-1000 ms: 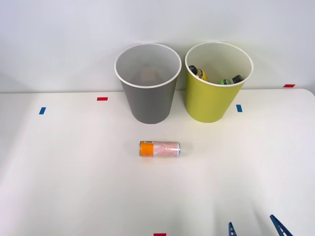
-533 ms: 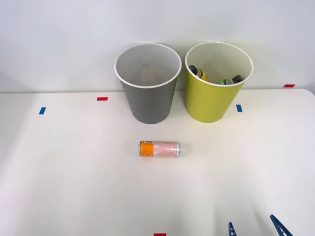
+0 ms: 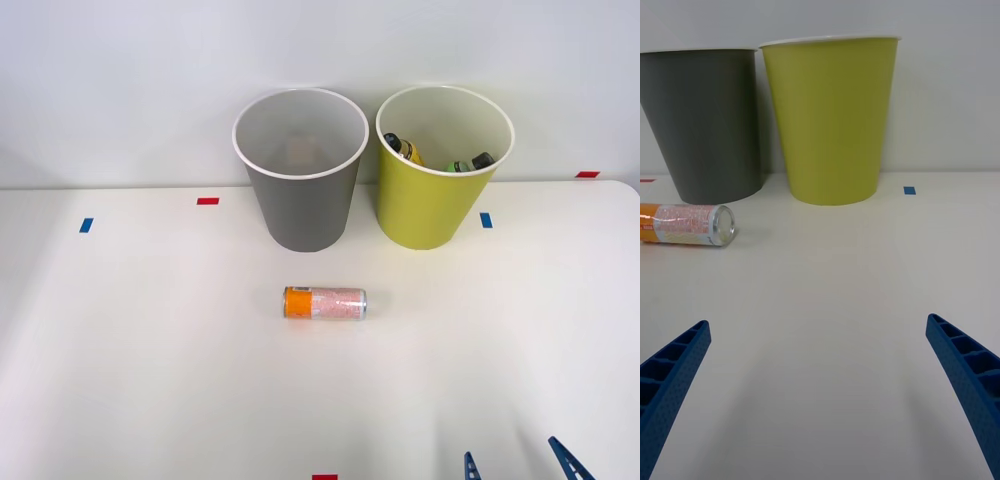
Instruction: Put cans in the gray bin, plastic bottles in the light green bin
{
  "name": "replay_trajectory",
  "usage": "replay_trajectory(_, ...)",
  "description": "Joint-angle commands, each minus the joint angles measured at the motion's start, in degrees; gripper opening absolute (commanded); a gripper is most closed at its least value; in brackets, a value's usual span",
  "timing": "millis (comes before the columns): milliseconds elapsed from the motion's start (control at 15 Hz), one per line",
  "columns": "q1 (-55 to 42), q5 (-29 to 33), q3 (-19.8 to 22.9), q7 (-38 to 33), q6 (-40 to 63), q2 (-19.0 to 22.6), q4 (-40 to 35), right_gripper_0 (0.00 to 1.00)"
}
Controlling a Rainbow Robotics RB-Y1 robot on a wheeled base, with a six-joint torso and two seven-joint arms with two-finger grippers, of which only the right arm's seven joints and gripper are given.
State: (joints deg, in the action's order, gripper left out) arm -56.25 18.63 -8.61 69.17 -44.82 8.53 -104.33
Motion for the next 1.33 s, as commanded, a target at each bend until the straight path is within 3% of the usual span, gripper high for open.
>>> replay_trajectory(67,0.0,0.0,0.0,0.0,0.0,0.0,0.0,1.0)
replay_trajectory(1333,0.0,0.0,0.0,0.0,0.0,0.0,0.0,1.0)
